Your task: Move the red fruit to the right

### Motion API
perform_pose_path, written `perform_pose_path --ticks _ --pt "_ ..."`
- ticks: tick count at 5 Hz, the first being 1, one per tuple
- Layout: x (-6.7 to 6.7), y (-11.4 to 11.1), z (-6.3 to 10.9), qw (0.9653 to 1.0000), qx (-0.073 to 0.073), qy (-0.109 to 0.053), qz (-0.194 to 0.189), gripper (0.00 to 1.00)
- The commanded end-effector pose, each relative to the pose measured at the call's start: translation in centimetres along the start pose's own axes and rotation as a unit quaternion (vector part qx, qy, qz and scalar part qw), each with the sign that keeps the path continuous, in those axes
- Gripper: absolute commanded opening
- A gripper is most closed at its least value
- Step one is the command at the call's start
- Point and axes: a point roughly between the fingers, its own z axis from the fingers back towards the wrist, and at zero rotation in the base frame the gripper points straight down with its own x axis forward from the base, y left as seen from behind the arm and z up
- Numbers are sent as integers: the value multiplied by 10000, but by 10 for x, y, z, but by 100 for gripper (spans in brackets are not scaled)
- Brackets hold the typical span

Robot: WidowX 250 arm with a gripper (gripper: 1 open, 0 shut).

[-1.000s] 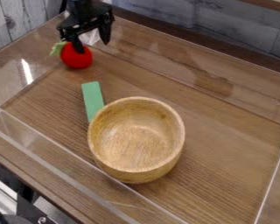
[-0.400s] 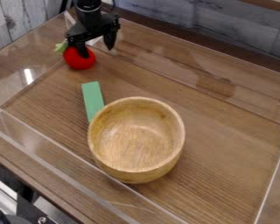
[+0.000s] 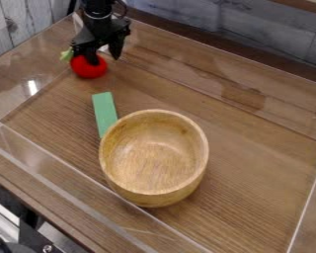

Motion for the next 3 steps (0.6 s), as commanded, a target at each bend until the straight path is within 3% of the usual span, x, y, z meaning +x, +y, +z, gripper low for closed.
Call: perform_pose_path --ticks 1,3 --pt "-11 -8 17 9997 -35 220 -109 0" --pt "-21 -36 65 9964 -20 584 620 0"
